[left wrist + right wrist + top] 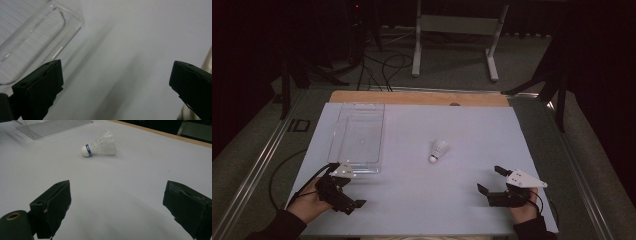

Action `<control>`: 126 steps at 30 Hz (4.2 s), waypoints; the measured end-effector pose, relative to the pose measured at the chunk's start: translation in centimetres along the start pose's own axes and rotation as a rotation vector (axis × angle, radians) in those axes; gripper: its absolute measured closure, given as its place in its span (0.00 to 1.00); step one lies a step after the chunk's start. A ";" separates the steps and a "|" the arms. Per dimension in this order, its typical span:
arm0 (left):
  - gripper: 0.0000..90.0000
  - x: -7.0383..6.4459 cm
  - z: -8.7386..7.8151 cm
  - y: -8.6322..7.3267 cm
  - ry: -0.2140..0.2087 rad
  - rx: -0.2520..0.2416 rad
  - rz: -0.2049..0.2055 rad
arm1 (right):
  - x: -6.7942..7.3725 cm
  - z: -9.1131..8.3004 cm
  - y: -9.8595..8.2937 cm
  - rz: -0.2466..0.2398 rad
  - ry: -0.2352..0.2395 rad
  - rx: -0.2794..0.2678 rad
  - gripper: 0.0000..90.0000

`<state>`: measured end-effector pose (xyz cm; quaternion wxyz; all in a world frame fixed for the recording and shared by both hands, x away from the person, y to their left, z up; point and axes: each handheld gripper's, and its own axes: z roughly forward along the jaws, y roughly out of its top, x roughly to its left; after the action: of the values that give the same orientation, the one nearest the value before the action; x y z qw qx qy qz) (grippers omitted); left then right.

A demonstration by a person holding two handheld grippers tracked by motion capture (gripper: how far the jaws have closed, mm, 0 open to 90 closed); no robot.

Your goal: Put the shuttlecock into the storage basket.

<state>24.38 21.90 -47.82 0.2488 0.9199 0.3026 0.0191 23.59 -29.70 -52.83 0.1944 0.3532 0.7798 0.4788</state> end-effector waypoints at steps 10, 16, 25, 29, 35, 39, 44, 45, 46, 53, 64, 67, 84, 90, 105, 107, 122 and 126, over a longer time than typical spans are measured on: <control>0.00 -0.6 0.3 1.0 -0.006 0.089 0.012 | 0.0 0.0 0.0 -0.001 0.000 0.001 0.09; 0.00 -0.9 0.3 2.0 -0.020 0.134 0.008 | 0.0 0.0 0.0 -0.002 0.002 0.004 0.09; 0.00 -1.8 0.9 3.3 -0.015 0.180 0.014 | 0.0 0.0 0.0 0.001 0.004 0.009 0.09; 0.00 -2.2 1.2 4.1 -0.020 0.189 -0.001 | 0.0 0.1 0.0 0.002 0.003 0.010 0.09; 0.00 -2.6 1.7 5.0 -0.030 0.194 -0.058 | 0.1 0.0 0.0 -0.003 0.006 0.005 0.09; 0.00 -2.8 2.1 5.5 -0.027 0.212 -0.065 | 0.1 0.0 0.0 -0.004 0.006 0.006 0.09; 0.00 -3.1 2.5 6.1 -0.019 0.223 -0.069 | 0.1 0.0 0.0 -0.004 0.007 0.005 0.09; 0.00 -3.3 2.6 6.3 -0.012 0.224 -0.067 | 0.1 0.0 0.0 -0.004 0.007 0.006 0.09; 0.00 -3.4 2.7 6.4 -0.014 0.228 -0.066 | 0.1 0.0 0.0 -0.003 0.007 0.006 0.09; 0.00 -3.8 3.3 7.3 -0.012 0.236 -0.060 | 0.1 0.0 0.0 -0.003 0.006 0.005 0.09; 0.00 -4.7 4.2 9.1 -0.022 0.228 -0.053 | 0.1 0.0 0.0 0.003 0.009 0.000 0.09; 0.00 -5.0 4.5 9.6 -0.034 0.240 -0.033 | 0.0 0.0 0.0 0.004 0.010 0.000 0.09; 0.00 -4.8 5.6 13.0 -0.053 0.262 -0.046 | 0.0 0.0 0.0 0.007 0.011 0.002 0.09; 0.00 -4.8 6.5 14.4 -0.053 0.281 -0.042 | 0.0 0.0 0.0 0.009 0.012 0.002 0.09; 0.00 -4.1 7.8 17.9 -0.040 0.249 -0.090 | 0.0 0.1 0.0 0.008 0.015 0.006 0.09; 0.00 -4.0 8.0 18.3 -0.025 0.238 -0.096 | 0.0 0.1 -0.1 0.010 0.018 0.005 0.09; 0.00 -4.1 9.2 21.3 0.029 0.234 -0.140 | 0.0 0.1 -0.1 0.009 0.017 0.005 0.09; 0.00 -3.7 9.8 22.0 0.011 0.231 -0.180 | 0.0 0.1 -0.1 0.009 0.018 0.006 0.09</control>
<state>35.23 0.23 -45.68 0.1404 0.9114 0.3854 -0.0333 23.66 -29.69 -52.98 0.1842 0.3527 0.7814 0.4807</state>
